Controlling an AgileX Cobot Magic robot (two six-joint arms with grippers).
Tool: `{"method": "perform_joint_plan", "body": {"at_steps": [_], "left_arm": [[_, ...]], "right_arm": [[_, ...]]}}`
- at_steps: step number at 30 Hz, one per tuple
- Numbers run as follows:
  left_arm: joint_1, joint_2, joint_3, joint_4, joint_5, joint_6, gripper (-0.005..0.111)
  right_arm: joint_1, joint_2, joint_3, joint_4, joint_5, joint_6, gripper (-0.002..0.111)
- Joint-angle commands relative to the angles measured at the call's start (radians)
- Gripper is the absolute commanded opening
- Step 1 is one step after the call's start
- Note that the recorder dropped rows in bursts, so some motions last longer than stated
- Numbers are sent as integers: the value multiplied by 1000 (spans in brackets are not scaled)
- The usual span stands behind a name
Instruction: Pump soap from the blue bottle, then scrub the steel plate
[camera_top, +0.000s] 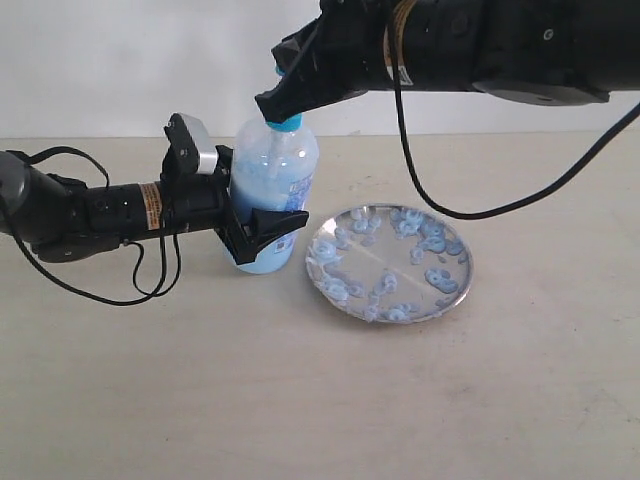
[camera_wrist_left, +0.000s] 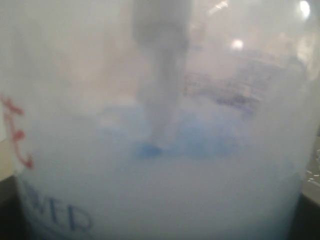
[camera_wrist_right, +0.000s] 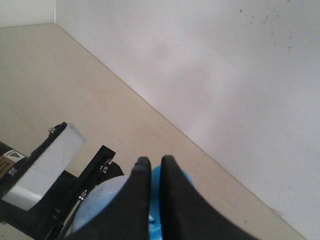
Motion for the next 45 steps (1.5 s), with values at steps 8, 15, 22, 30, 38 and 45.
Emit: {"method": "perform_joint_plan", "body": {"at_steps": [8,15,22,30,38,45], "left_arm": [[-4,-11,-7,14,-38,13,4],[-4,-11,-7,23,-50,13,4],[-4,-11,-7,37,-50,13,4],[-4,-11,-7,11,-50,3,4],[4,5,3,-139,-146,-69,4],[13,38,80,-259,-171,-19,4]], "right_arm": [[21,55,44,0,64,82,0],[57,55,125,0,131,72,0],[57,55,127,-5,156,70,0],[57,39,33,-14,126,-158,0],[55,-143,-77,-14,207,-116,0],[55,-435,102,-14,227,-101,0]]}}
